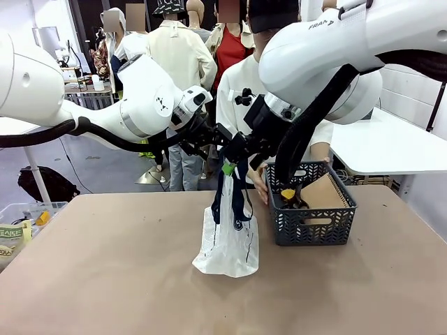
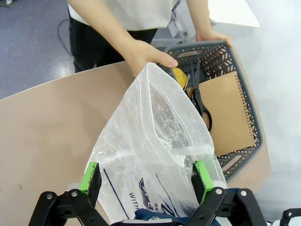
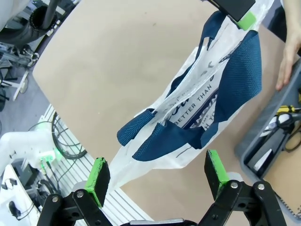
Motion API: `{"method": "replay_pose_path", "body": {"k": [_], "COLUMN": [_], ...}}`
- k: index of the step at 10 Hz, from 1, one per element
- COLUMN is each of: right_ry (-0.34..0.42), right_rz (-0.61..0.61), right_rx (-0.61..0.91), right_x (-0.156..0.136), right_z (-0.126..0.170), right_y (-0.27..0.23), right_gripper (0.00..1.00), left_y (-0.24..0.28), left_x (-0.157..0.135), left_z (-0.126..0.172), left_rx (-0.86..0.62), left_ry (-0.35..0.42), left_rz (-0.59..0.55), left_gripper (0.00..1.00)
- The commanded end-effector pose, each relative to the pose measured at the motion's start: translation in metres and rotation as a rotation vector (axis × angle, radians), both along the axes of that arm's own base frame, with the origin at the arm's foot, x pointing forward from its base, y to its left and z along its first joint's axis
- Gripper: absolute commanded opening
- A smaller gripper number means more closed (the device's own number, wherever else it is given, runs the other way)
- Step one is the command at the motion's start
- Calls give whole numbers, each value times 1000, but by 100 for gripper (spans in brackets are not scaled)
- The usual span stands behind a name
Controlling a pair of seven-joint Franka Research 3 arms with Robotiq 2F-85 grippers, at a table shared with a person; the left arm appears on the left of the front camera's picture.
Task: Transfer purchased items from the store into the shopping bag.
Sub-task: Open the Reusable shopping bag in the center of the table.
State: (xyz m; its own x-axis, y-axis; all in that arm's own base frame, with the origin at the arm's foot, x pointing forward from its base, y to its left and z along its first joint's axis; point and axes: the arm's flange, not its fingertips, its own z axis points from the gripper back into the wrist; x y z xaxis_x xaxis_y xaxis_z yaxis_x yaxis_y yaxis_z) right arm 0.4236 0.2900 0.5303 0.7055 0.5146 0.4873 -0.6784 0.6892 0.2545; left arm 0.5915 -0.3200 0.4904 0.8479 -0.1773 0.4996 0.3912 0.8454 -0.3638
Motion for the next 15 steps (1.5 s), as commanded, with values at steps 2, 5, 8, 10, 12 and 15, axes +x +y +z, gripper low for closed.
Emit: {"method": "replay_pose_path", "body": {"k": [2,5,8,10,12,15], "right_ry": [26,40,48,51,59,42], "right_rz": [-10,-12,-21,-28,-21,44], "right_rx": [-25,-37,-70,-82,-104,-121], "right_x": [0,0,0,0,0,-3], "right_z": [-5,-11,-13,-14,-17,-21], "right_y": [-1,0,-1,-2,-1,0], "right_gripper": [100,100,100,100,100,92], "left_y": [8,9,11,11,9,6], "left_x": [-5,-5,-5,-5,-4,-3], "left_z": [-2,-3,-3,-3,-3,-4], "left_rx": [-25,-31,-35,-32,-22,2], "left_ry": [3,0,0,4,7,12], "left_rz": [9,9,10,8,3,-12], "left_gripper": [100,100,100,100,100,61]}}
